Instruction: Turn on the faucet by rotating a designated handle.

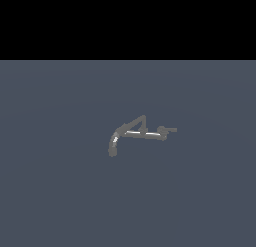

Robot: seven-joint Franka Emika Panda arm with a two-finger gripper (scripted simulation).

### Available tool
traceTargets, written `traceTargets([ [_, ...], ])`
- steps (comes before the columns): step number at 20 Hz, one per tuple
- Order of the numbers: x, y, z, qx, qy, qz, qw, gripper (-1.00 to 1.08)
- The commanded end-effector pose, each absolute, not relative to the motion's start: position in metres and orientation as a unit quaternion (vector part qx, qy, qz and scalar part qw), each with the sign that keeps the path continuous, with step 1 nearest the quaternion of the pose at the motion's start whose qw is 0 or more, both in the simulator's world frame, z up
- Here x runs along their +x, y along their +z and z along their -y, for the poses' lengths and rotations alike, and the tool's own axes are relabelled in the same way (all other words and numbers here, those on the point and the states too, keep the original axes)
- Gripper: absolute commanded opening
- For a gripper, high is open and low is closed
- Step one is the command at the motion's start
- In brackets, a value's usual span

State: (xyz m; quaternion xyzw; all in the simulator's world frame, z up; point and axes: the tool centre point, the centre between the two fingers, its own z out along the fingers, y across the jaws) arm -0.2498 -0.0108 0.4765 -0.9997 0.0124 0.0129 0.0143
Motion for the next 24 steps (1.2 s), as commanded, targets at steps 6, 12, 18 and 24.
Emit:
traceTargets([
  [6, -0.247, 0.473, 0.009, -1.000, 0.013, -0.020, 0.014, -1.00],
  [12, -0.235, 0.458, 0.004, -0.999, 0.013, -0.051, 0.014, -1.00],
  [18, -0.214, 0.431, -0.002, -0.994, 0.012, -0.106, 0.014, -1.00],
  [24, -0.184, 0.394, -0.008, -0.983, 0.011, -0.182, 0.013, -1.00],
])
